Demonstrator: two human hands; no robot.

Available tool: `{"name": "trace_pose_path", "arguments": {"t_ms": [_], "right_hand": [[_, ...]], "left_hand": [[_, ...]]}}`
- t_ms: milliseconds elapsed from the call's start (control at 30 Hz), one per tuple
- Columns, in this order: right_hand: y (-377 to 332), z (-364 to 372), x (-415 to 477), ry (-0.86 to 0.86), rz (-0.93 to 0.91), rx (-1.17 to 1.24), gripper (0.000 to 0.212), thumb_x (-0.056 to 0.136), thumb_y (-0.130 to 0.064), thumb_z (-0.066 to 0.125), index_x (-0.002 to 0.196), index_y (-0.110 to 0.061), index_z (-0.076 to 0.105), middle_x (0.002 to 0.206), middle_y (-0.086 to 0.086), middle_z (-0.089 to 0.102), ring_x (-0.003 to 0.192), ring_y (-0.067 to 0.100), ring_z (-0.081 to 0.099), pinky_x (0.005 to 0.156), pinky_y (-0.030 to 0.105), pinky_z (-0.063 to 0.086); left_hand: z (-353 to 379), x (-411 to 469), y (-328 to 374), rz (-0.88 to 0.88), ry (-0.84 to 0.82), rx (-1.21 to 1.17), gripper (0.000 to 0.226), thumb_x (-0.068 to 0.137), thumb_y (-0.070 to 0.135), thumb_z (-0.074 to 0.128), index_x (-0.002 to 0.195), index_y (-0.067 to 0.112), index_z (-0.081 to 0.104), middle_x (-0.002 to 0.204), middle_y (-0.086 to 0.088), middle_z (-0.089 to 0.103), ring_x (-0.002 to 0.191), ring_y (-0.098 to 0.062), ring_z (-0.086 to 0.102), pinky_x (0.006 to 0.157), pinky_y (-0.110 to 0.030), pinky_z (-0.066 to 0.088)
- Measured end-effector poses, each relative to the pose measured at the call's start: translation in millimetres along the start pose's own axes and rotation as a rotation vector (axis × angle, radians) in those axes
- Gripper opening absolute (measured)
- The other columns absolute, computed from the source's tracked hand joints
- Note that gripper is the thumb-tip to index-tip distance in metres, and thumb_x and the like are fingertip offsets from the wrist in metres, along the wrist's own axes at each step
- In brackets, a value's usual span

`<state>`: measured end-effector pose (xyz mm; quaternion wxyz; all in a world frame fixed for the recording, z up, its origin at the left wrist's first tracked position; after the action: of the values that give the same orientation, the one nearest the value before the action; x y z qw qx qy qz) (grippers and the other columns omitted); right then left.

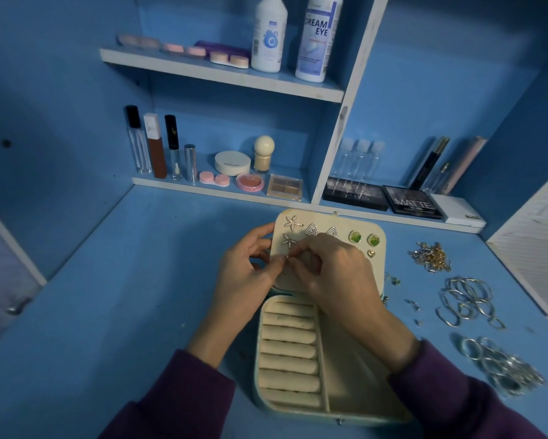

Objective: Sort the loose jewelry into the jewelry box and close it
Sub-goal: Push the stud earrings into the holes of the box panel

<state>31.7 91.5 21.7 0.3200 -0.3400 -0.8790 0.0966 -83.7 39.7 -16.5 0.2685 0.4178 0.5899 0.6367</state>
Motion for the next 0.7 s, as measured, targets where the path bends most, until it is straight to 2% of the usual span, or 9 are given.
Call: {"name": "trace_pose_path", "arguments": {"t_ms": [100, 167, 267, 400, 533, 633, 700], "right_hand": [[2, 0, 1, -0.023, 0.014, 0.03, 0.017, 0.074, -0.029, 0.059, 0.085, -0.023, 0.071, 0.065, -0.02, 0.052, 0.066, 0.014, 0.058, 0.058, 0.033, 0.047], [6, 0, 2, -0.06, 0.048, 0.094, 0.013, 0.076, -0.023, 0.063, 0.085, -0.024, 0.072, 0.054, -0.024, 0.043, 0.058, 0.001, 0.047, 0.058, 0.026, 0.04], [17, -10, 4, -0.114, 0.121, 0.197, 0.018, 0.08, -0.009, 0.065, 0.084, -0.024, 0.073, 0.05, -0.023, 0.051, 0.053, -0.001, 0.048, 0.053, 0.011, 0.032], [35, -38, 10, -0.114, 0.207, 0.341, 0.03, 0.081, 0.0, 0.059, 0.078, -0.027, 0.07, 0.053, -0.001, 0.055, 0.049, 0.006, 0.039, 0.049, 0.012, 0.031], [63, -60, 10, -0.121, 0.269, 0.309, 0.026, 0.085, -0.003, 0.059, 0.083, -0.025, 0.073, 0.047, -0.014, 0.051, 0.044, 0.006, 0.035, 0.043, 0.013, 0.026], [88, -72, 8, -0.099, 0.294, 0.213, 0.03, 0.085, -0.006, 0.061, 0.076, -0.034, 0.068, 0.05, -0.007, 0.045, 0.044, 0.009, 0.034, 0.043, 0.017, 0.026], [105, -79, 6, -0.108, 0.311, 0.137, 0.028, 0.084, -0.005, 0.061, 0.076, -0.032, 0.066, 0.057, -0.002, 0.05, 0.046, 0.007, 0.041, 0.046, 0.014, 0.033]], "left_hand": [[0, 0, -1, -0.003, -0.014, 0.008, 0.05, 0.081, -0.006, 0.067, 0.107, 0.036, 0.057, 0.083, 0.014, 0.068, 0.07, 0.006, 0.057, 0.067, -0.009, 0.045], [0, 0, -2, -0.009, -0.017, 0.012, 0.05, 0.081, -0.004, 0.067, 0.11, 0.035, 0.057, 0.083, 0.013, 0.068, 0.072, 0.005, 0.058, 0.07, -0.011, 0.046], [0, 0, -2, -0.015, -0.018, 0.0, 0.048, 0.081, -0.003, 0.069, 0.114, 0.029, 0.059, 0.082, 0.012, 0.069, 0.072, 0.003, 0.059, 0.072, -0.012, 0.047], [0, 0, -1, -0.014, -0.011, -0.007, 0.046, 0.081, -0.004, 0.067, 0.112, 0.029, 0.059, 0.088, 0.008, 0.07, 0.07, 0.005, 0.058, 0.069, -0.009, 0.046], [0, 0, -2, -0.021, -0.009, 0.0, 0.047, 0.082, -0.004, 0.066, 0.109, 0.034, 0.058, 0.089, 0.011, 0.069, 0.073, 0.005, 0.059, 0.069, -0.01, 0.047], [-1, 0, -5, -0.027, -0.006, 0.002, 0.048, 0.082, -0.004, 0.066, 0.108, 0.036, 0.059, 0.084, 0.014, 0.07, 0.075, 0.003, 0.061, 0.069, -0.011, 0.049], [-1, 1, -5, -0.023, -0.001, 0.002, 0.049, 0.082, -0.005, 0.066, 0.107, 0.036, 0.06, 0.083, 0.015, 0.07, 0.076, 0.002, 0.061, 0.07, -0.012, 0.049]]}}
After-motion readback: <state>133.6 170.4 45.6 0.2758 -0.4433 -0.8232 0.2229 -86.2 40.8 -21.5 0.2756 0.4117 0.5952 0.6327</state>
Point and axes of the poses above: each hand's wrist, its own x-axis towards the middle knuckle, its own z-axis out of the palm, y = z × x, the point moved 6 cm from there along x, towards the middle knuckle
